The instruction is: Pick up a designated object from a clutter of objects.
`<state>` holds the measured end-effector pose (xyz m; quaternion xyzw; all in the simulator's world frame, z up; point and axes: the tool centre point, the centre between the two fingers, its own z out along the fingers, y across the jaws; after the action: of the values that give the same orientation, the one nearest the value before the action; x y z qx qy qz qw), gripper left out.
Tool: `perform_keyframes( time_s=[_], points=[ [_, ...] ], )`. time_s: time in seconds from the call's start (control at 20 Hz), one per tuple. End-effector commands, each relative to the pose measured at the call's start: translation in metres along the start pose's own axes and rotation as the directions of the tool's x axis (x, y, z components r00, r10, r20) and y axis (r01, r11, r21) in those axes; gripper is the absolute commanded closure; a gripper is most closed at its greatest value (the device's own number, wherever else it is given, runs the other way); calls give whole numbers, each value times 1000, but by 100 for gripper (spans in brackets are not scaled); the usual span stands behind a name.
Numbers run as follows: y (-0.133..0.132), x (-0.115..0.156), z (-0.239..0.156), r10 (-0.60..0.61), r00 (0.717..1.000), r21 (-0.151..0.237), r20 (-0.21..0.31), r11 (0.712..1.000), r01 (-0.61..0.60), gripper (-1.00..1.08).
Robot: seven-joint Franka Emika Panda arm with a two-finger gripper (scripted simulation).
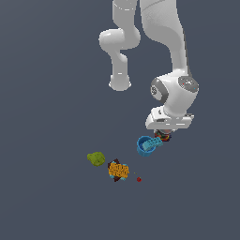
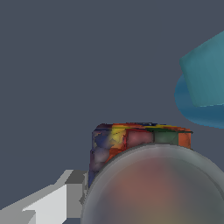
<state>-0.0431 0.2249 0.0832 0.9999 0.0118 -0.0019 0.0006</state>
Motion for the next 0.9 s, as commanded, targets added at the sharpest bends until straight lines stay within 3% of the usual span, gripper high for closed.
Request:
perform_keyframes(
  time_s=[0.0, 0.85],
  points=[
    [11, 0, -14, 1, 1000, 1, -4, 1000, -1, 108],
    [134, -19, -151, 0, 1000, 6, -3, 1000, 0, 108]
  ],
)
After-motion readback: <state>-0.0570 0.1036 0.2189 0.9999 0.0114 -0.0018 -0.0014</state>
